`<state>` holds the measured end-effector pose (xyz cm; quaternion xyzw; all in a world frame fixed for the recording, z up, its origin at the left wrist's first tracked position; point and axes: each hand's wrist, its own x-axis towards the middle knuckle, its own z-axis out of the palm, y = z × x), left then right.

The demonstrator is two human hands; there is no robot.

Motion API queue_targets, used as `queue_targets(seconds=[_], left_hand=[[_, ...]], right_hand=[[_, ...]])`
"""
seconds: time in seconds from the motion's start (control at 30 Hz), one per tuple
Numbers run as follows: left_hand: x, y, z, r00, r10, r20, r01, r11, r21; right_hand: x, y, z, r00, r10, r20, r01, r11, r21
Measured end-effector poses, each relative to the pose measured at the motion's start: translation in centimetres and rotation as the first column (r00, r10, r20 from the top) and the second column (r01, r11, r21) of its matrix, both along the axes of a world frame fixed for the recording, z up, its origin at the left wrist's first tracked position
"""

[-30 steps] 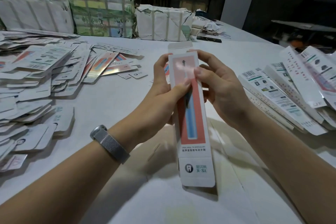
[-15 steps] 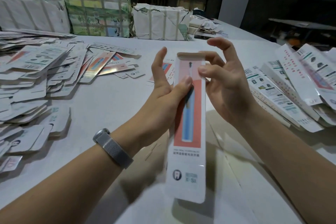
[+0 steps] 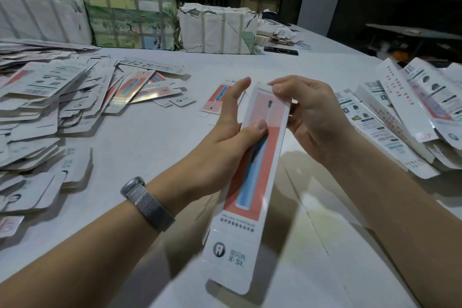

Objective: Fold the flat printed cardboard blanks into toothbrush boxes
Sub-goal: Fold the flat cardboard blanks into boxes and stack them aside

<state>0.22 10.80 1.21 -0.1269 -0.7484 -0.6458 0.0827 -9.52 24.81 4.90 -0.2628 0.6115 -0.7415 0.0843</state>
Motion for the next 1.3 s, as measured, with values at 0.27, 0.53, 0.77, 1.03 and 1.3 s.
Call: queue_targets(seconds=[0.27,0.53,0.77,1.03,1.3], left_hand=[[0.0,0.0,0.3,1.000,0.003,0.008,-0.003,1.000,0.010],[0.0,-0.3,0.2,1.000,0.007,-0.008,-0.006,0.998,0.065],[-0.2,-0.6,0.4,0.999,0.039,-0.034,-0.035,0.994,0.106],[-0.1,-0.8,0.4,0.998,0.034,-0.047,-0.024,0.981,0.192],[-1.0,-0.2,0.1,0.987,0.132,-0.089,-0.101,0.952,0.288]], right_hand=[[-0.4,0.6,0.1,0.997,0.063,-0.050,-0.062,0.998,0.026],[-0.5,0.6,0.0,0.993,0.079,-0.089,-0.074,0.996,0.058],[-0.2,1.0,0.3,0.966,0.011,-0.259,0.021,0.992,0.121],[0.2,1.0,0.3,0.919,0.012,-0.394,0.035,0.993,0.113],[1.0,-0.6,-0.8,0.877,-0.170,-0.449,0.270,0.948,0.168]])
